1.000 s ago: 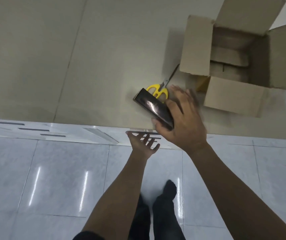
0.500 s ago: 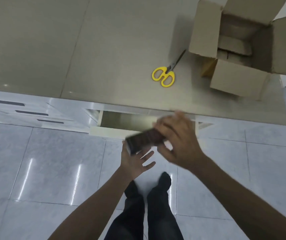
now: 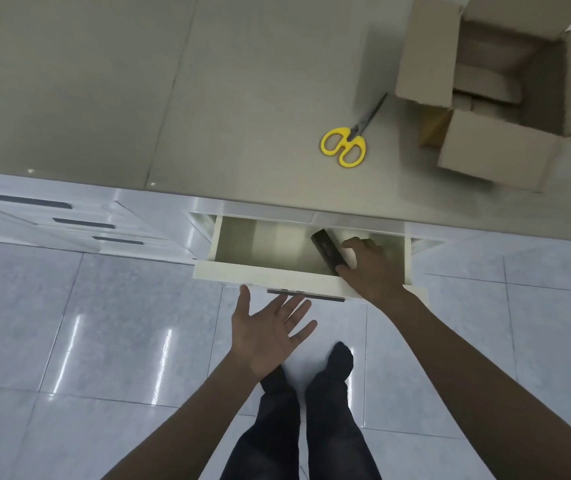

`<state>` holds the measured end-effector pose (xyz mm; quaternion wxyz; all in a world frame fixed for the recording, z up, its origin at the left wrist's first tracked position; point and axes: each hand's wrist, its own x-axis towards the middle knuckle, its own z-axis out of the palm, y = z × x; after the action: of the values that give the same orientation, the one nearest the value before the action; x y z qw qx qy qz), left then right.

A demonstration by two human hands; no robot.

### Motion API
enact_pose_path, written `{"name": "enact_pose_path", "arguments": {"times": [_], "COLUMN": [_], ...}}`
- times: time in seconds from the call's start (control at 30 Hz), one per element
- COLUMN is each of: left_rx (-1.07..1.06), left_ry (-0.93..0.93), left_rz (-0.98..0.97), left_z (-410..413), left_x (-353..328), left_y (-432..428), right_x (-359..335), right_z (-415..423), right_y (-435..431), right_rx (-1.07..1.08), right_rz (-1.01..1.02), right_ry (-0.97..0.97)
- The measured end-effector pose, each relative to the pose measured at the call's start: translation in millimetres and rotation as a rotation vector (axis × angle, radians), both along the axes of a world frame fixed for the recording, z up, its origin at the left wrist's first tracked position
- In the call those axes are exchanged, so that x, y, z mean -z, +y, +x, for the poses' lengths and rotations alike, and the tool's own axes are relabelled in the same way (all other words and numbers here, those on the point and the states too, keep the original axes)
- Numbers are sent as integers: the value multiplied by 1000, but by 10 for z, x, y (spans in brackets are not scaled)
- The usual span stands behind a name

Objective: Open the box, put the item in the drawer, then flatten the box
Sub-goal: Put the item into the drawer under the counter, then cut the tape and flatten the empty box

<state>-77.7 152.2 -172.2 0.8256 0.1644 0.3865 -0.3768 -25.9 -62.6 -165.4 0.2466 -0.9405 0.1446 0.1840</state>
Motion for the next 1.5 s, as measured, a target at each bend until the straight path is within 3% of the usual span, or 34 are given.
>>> {"name": "enact_pose_path", "arguments": {"times": [0.2, 0.37, 0.7, 0.83, 1.03, 1.2, 1.27, 1.37, 1.43, 1.5], "left_rx": [-20, -51, -174, -19, 463, 686, 704, 690, 860, 1149], "left_ry": [-11, -62, -20, -111, -224, -402, -538, -919, -1257, -1474], "left_rz": [-23, -8, 73, 102, 287, 382, 499, 973, 1327, 1599], "left_z": [158, 443, 876, 801, 791, 917, 960, 1056, 1193, 1369], "left_x": [-98, -84, -290, -637, -1365, -1920, -2040, -2066, -1969, -1830], "left_y": [-107, -324, -761, -714, -717, -961, -1063, -1117, -1074, -1070], "right_x": [-215, -338, -747, -1133, -1551, -1704, -1763, -1905, -2000, -2045], "right_z": [-178, -244, -563, -529, -393, -359, -324, -184, -28, 177], "right_y": [44, 182, 156, -39, -265, -376, -426, -532, -572, -630], "right_rx": [-352, -425, -408, -304, 46, 87, 61, 20, 10, -6], "right_rz": [-113, -126, -69, -90, -26, 52, 41, -53, -143, -261], "right_ry": [-348, -538, -577, -591, -530, -497, -526, -581, -624, -645]}}
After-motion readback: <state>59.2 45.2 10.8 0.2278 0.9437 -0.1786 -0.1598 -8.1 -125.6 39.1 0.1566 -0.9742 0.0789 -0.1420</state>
